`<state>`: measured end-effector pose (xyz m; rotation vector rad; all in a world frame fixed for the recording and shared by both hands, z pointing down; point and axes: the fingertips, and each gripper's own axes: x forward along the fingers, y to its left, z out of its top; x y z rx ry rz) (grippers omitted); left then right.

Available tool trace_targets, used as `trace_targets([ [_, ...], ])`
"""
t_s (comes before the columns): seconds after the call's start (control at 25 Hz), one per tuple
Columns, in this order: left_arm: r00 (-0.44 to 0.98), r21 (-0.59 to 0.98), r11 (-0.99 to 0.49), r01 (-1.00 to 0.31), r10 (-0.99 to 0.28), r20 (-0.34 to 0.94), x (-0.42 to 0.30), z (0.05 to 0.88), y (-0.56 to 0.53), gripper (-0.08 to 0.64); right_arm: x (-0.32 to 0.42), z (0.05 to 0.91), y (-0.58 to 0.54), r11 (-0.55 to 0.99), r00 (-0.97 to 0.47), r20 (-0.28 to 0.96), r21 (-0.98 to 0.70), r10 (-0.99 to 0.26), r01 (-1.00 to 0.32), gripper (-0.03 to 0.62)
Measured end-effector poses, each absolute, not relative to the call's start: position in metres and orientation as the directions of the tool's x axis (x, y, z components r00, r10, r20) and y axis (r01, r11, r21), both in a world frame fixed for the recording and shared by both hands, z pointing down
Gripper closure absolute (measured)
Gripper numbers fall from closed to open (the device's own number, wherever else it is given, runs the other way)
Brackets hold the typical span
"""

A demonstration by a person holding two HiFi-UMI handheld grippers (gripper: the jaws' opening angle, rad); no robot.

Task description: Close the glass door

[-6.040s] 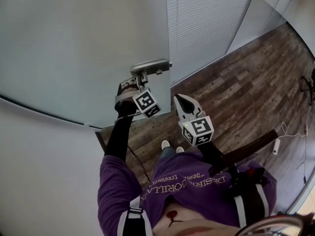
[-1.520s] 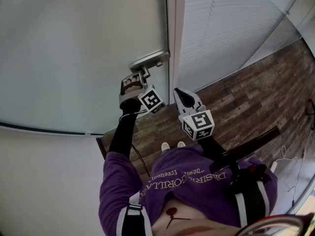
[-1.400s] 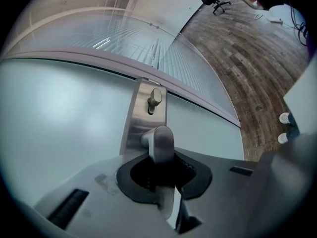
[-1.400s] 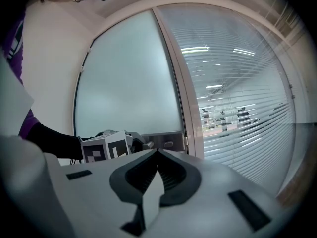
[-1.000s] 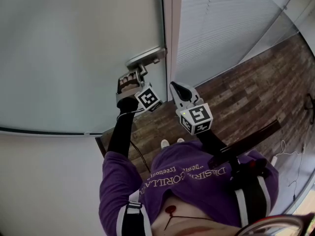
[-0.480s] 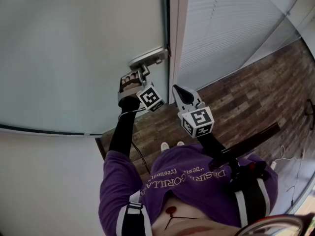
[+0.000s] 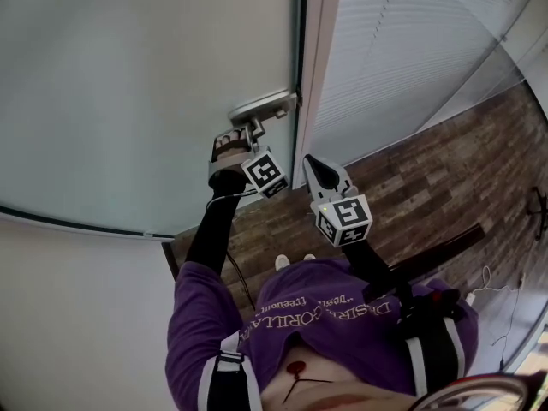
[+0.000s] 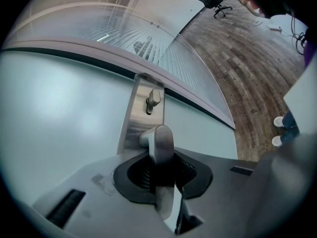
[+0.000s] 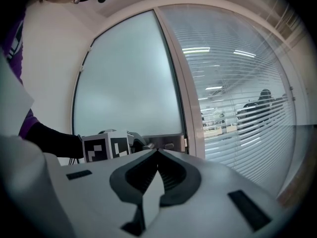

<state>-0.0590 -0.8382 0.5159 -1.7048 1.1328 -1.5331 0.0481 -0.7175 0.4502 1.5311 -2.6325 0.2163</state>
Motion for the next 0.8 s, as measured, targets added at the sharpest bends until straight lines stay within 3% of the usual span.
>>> trace_targets([
  [0.12, 0.004, -0.842, -0.475, -0.255, -0.871, 0.490, -0.058, 0.516, -0.834, 0.501, 0.051, 0.450, -0.716, 0.482, -0.488, 0.146, -0.079, -0.860, -0.873, 0.603],
  [0.24, 0.037, -0.843, -0.447, -0.298, -0.888, 0.458, -0.055, 0.506, -0.828, 0.412, 0.055, 0.450, -0.717, 0.470, -0.477, 0.144, -0.082, -0.867, -0.879, 0.603],
  [0.52, 0.031, -0.902, -0.305, -0.306, -0.950, 0.310, -0.074, 0.483, -0.795, 0.403, 0.059, 0.447, -0.717, 0.454, -0.461, 0.140, -0.081, -0.876, -0.887, 0.603],
  [0.64, 0.029, -0.881, -0.188, -0.434, -0.980, 0.195, -0.085, 0.459, -0.773, 0.405, 0.062, 0.448, -0.715, 0.447, -0.454, 0.140, -0.079, -0.880, -0.891, 0.603],
  [0.8, 0.046, -0.731, -0.179, -0.658, -0.979, 0.198, -0.095, 0.450, -0.754, 0.405, 0.058, 0.447, -0.714, 0.458, -0.463, 0.138, -0.071, -0.875, -0.886, 0.603],
])
